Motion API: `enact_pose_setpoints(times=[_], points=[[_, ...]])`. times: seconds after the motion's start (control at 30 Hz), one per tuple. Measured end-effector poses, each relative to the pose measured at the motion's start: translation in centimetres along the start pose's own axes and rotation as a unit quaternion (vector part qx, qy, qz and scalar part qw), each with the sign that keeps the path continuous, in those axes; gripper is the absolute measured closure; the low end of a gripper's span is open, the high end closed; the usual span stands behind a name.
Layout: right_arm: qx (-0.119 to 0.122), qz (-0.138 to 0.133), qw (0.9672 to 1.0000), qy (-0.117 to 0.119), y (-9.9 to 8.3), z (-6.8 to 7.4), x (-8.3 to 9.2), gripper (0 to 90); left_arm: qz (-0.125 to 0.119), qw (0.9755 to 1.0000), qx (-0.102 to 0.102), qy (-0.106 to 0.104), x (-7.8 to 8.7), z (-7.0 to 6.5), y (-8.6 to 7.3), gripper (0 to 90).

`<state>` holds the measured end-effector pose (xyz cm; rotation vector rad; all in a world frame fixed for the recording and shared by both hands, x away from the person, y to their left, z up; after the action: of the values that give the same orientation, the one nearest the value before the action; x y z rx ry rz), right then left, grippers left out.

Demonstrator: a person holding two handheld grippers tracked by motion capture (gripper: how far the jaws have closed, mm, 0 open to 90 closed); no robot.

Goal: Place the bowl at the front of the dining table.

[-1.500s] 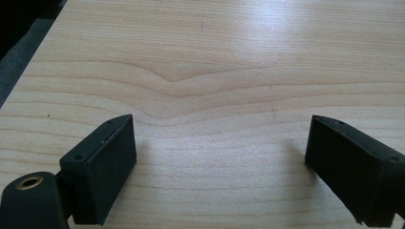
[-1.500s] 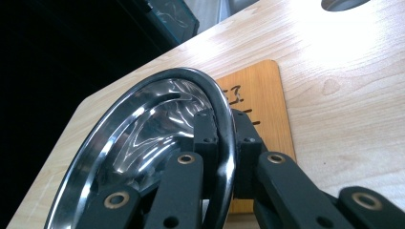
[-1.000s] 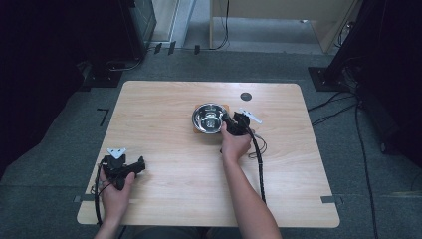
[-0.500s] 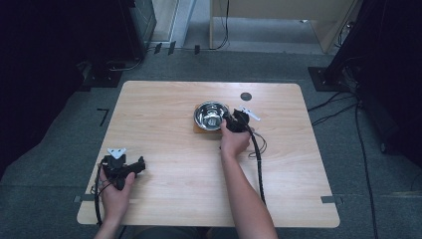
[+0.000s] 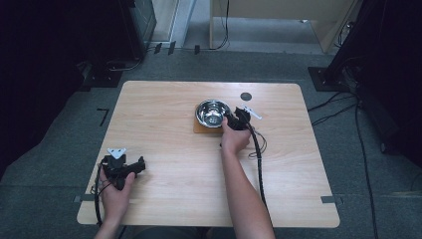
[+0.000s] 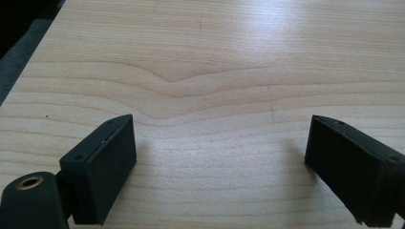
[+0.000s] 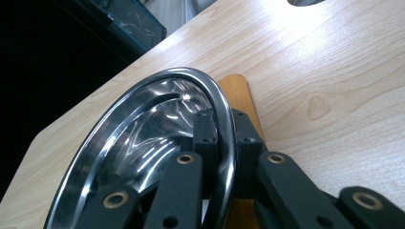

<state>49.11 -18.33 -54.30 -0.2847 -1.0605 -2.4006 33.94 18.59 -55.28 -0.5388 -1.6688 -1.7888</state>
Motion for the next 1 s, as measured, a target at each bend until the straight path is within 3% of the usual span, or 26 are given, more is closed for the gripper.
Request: enact_pose_setpoints(times=[0.23, 0.27, 0.33, 0.37, 0.4, 0.43, 0.57, 0.63, 0.67, 0.8, 1.0], points=[[0.005, 0.009, 0.9999, 0.005, 0.0, -0.3, -0.1, 79.9, 0.0, 1.0, 0.0, 0.0, 0.0, 0.0, 0.0, 10.0], [0.011, 0.009, 0.9999, 0.007, 0.1, -0.3, -0.1, 72.3, 0.0, 1.0, 0.0, 0.0, 0.0, 0.0, 0.0, 10.0], [0.011, 0.008, 0.9998, 0.013, 0.2, -0.3, 0.0, 67.7, 0.0, 1.0, -0.001, 0.0, 0.0, 0.0, 0.0, 10.0], [0.023, 0.0, 0.9995, 0.02, 0.5, -0.1, 0.3, 58.1, 0.0, 1.0, -0.001, -0.001, 0.0, 0.0, 0.0, 10.0], [0.023, 0.0, 0.9995, 0.02, 0.5, -0.1, 0.3, 58.1, 0.0, 1.0, -0.001, -0.001, 0.0, 0.0, 0.0, 10.0], [0.046, -0.008, 0.9987, 0.019, 0.7, 0.2, 0.5, 49.9, 0.0, 1.0, -0.001, -0.001, 0.0, 0.0, 0.0, 10.0], [0.074, -0.013, 0.9971, 0.015, 1.0, 0.3, 0.9, 45.7, 0.0, 1.0, -0.001, -0.001, 0.0, 0.0, 0.0, 10.0], [0.109, -0.02, 0.9939, 0.002, 1.3, 0.5, 1.5, 45.8, 0.0, 1.0, -0.001, -0.001, 0.0, 0.0, 0.0, 10.0], [0.109, -0.02, 0.9939, 0.002, 1.3, 0.5, 1.5, 45.8, 0.0, 1.0, -0.001, -0.001, 0.0, 0.0, 0.0, 10.0], [0.156, -0.028, 0.9873, -0.008, 1.8, 0.8, 2.5, 46.3, 0.0, 1.0, -0.001, -0.001, 0.0, 0.0, 0.0, 10.0], [0.168, -0.029, 0.9854, -0.007, 1.8, 1.0, 3.5, 45.8, 0.0, 1.0, -0.001, -0.001, 0.0, 0.0, 0.0, 10.0]])
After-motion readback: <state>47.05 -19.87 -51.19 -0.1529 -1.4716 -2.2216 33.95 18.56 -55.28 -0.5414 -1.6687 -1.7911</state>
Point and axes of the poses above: each handheld gripper's, and its own axes: x roughly backward along the jaws, y roughly out of its top, z roughly to its left, the point moved 5 cm from there along -x, roughly forward along the jaws, and after that the axes turned 10 degrees about y, right-handed, at the moved point
